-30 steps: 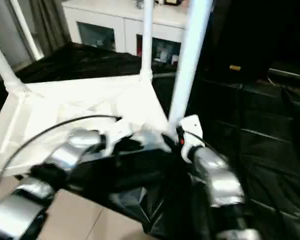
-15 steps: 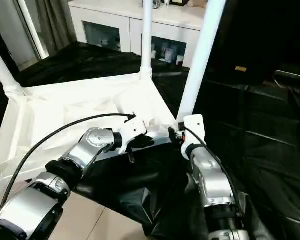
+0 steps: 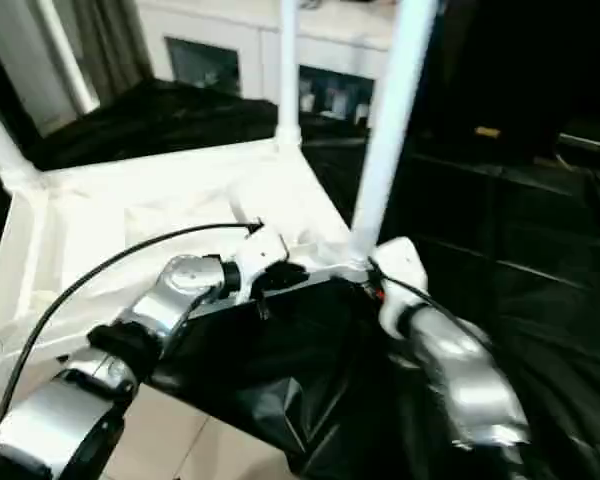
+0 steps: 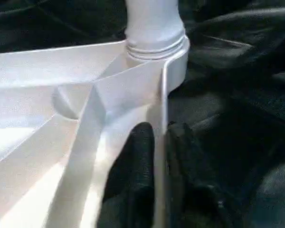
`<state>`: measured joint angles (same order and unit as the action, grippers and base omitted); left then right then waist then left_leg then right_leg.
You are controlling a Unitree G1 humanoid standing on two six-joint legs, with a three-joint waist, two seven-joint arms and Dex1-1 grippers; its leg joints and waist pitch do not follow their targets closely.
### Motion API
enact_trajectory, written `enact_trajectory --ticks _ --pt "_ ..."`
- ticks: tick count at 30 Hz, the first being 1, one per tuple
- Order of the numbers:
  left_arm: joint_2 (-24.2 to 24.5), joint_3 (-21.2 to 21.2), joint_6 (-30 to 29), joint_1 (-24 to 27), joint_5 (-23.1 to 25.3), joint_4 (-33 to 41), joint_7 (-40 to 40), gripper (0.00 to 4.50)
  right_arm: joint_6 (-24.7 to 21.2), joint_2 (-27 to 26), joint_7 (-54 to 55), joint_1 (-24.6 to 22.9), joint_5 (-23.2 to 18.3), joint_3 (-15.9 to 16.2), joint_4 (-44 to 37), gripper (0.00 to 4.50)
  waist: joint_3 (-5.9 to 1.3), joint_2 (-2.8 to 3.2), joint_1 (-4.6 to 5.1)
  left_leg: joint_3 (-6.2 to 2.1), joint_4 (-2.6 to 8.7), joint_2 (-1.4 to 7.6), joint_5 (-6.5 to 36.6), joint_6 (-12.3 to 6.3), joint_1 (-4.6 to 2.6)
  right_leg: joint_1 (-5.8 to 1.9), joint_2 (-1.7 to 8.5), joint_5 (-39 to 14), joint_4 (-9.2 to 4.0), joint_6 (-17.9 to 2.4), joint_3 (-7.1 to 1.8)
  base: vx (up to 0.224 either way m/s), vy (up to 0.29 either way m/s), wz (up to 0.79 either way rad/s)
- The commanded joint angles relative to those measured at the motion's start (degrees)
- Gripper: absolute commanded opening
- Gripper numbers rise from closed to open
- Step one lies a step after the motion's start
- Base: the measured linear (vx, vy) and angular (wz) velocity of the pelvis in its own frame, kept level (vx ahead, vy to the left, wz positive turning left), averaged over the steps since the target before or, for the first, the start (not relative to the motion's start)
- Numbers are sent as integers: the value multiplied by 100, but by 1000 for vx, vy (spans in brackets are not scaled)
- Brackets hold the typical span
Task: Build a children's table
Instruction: Rotate leg to tighten
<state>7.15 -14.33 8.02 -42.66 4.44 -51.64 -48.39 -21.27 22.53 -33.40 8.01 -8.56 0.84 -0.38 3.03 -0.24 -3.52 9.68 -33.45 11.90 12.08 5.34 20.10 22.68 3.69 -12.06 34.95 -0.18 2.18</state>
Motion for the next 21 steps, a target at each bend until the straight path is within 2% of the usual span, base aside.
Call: enact_trajectory --ticks 1,2,3,4,5,6,8,9,10,11,12,13,14,15,18,20,21 --pt "149 155 -155 92 -137 371 -160 79 -76 177 -350 -72 -169 -103 -241 380 -421 -122 -17 -6 276 93 -266 -683 57 -403 353 1132 -220 -1455 -244 0 0 0" --pt "255 226 -276 178 -239 612 -280 95 -92 272 -502 -87 -234 -120 -272 380 -432 -128 -18 -9 255 80 -424 -737 77 -420 344 1439 -182 -1503 -241 0 0 0" --pt "268 234 -293 189 -252 643 -296 104 -95 284 -520 -89 -242 -121 -276 380 -415 -136 -1 0 244 70 -500 -852 98 -407 339 1684 -172 -1561 -222 0 0 0" --pt "405 287 -480 310 -373 959 -472 104 -124 368 -675 -100 -320 -118 -318 380 -402 -123 8 19 244 73 -354 -911 67 -375 350 1532 -199 -1616 -219 0 0 0" --pt "610 297 -774 496 -525 1415 -776 110 -172 390 -781 -89 -407 -103 -360 380 -399 -140 11 19 250 90 -270 -917 62 -379 366 1403 -200 -1646 -221 0 0 0" --pt "774 281 -1044 656 -653 1791 -1028 114 -250 379 -824 -67 -493 -74 -396 380 -379 -152 12 16 271 119 -130 -905 74 -376 392 1053 -210 -1661 -222 0 0 0" --pt "1101 201 -1501 962 -838 2471 -1460 139 -336 293 -836 5 -585 21 -411 380 -361 -146 30 31 290 150 -8 -814 32 -334 386 647 -222 -1655 -227 0 0 0" --pt "1295 131 -1752 1146 -931 2859 -1689 146 -348 208 -821 69 -585 111 -376 380 -339 -145 48 55 296 154 133 -709 -6 -285 363 276 -254 -1605 -228 0 0 0" --pt "1423 85 -1910 1264 -990 3109 -1834 146 -349 150 -808 110 -578 173 -352 380 -339 -145 48 55 296 154 133 -709 -6 -285 363 276 -254 -1605 -228 0 0 0" --pt "1606 11 -2153 1435 -1052 3454 -1991 148 -305 8 -753 215 -533 268 -249 380 -323 -135 50 47 325 164 156 -585 -6 -270 367 104 -232 -1584 -230 0 0 0" --pt "1697 -27 -2285 1523 -1082 3634 -2057 171 -275 -71 -723 274 -505 316 -186 380 -309 -123 62 52 332 155 195 -564 -9 -258 355 14 -258 -1554 -232 0 0 0" --pt "1827 -73 -2548 1680 -1152 3968 -2122 171 -243 -274 -617 416 -485 363 -37 380 -318 -172 57 61 333 165 266 -468 -36 -251 366 -58 -243 -1551 -235 0 0 0" --pt "1917 -106 -2754 1827 -1184 4272 -2119 182 -130 -517 -423 607 -395 417 197 380 -295 -168 64 59 358 157 331 -375 -21 -233 361 -217 -248 -1537 -238 0 0 0" --pt "1978 -120 -2940 1952 -1156 4546 -2019 188 13 -783 -172 824 -283 451 495 380 -275 -174 73 69 368 150 404 -260 -35 -214 349 -371 -279 -1496 -238 0 0 0" --pt "2064 -137 -3173 2058 -1097 4832 -1911 215 103 -1024 -16 1025 -260 468 774 380 -285 -174 36 84 356 140 386 -148 -77 -207 332 -267 -260 -1445 -251 0 0 0" --pt "2149 -151 -3349 2134 -1043 5038 -1859 227 188 -1201 105 1182 -240 484 1002 380 -287 -188 11 76 358 118 251 -123 -39 -245 323 -93 -237 -1369 -252 0 0 0" --pt "2227 -155 -3484 2199 -958 5168 -1790 239 257 -1356 237 1318 -210 488 1200 380 -295 -214 41 60 369 107 238 -70 -7 -265 331 -82 -214 -1339 -244 0 0 0"
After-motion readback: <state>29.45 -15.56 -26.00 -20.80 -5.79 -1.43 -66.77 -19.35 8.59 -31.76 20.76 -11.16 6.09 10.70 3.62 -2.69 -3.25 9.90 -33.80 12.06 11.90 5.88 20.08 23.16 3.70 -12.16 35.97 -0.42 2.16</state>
